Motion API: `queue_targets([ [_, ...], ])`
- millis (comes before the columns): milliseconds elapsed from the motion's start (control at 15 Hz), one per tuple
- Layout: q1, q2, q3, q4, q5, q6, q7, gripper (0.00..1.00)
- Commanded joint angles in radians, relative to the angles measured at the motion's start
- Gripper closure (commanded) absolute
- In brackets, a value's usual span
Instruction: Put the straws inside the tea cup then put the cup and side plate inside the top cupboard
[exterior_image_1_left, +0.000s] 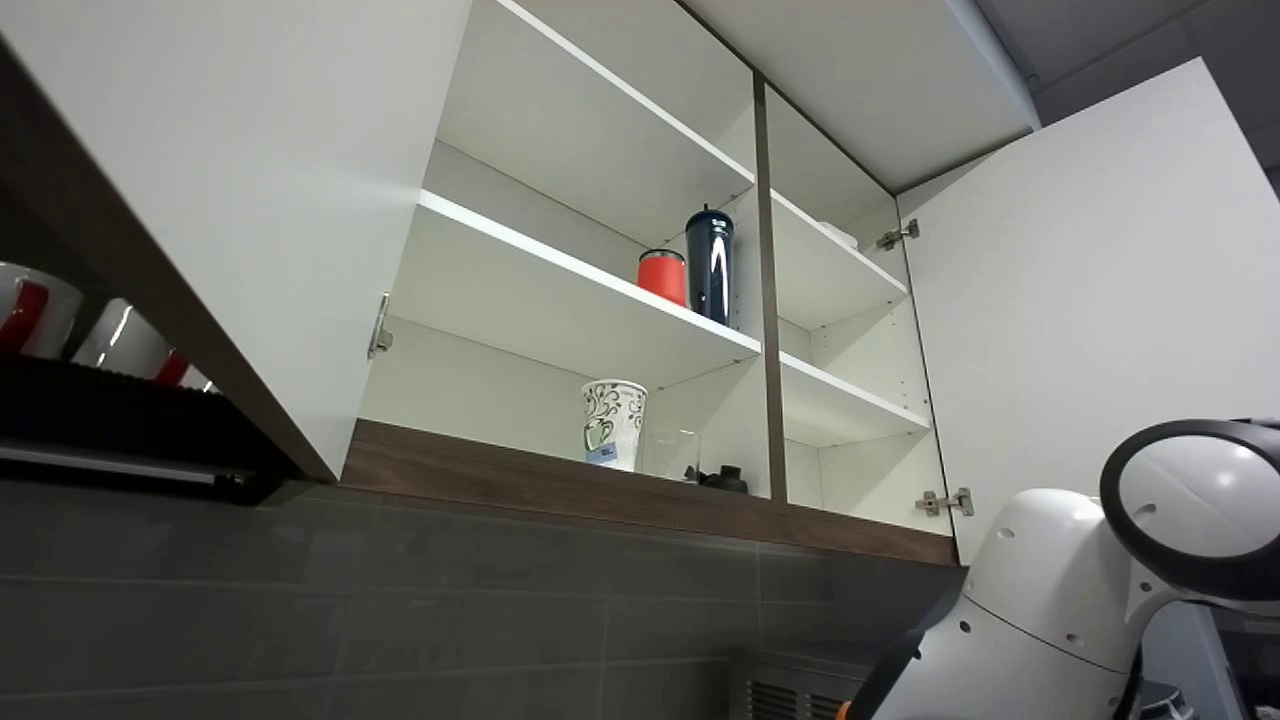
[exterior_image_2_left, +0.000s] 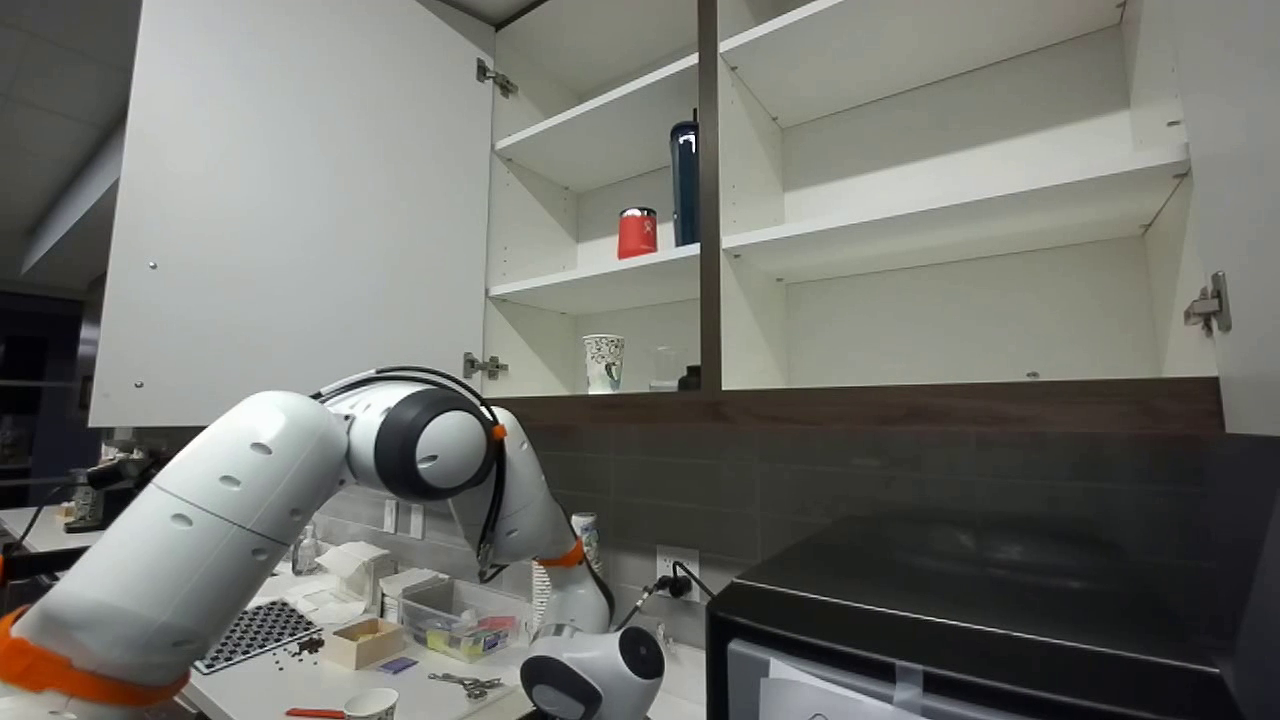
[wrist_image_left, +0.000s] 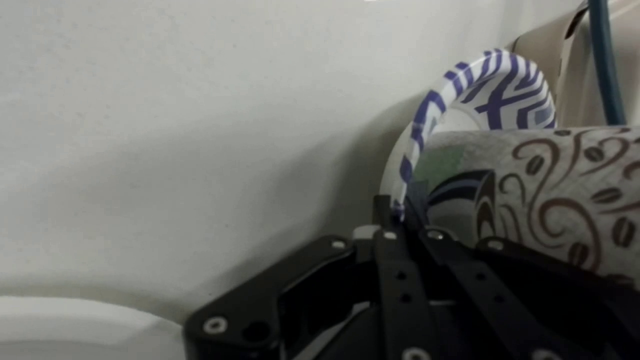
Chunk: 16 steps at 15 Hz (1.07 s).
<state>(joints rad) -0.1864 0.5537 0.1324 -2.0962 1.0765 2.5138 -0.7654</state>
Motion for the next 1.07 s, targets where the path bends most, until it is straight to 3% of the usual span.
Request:
queue_targets([
  [0,-0.005,-0.077,-0.025,-0.053,0.000,-0.106,-0.045,0.99],
  [533,0.020,-0.189,-0.137,-0.143,-0.090,-0.163,0.022,0.99],
  [1000,0.018,-0.349,-0.169,-0.268,-0.290,-0.292,0.050,0.99],
])
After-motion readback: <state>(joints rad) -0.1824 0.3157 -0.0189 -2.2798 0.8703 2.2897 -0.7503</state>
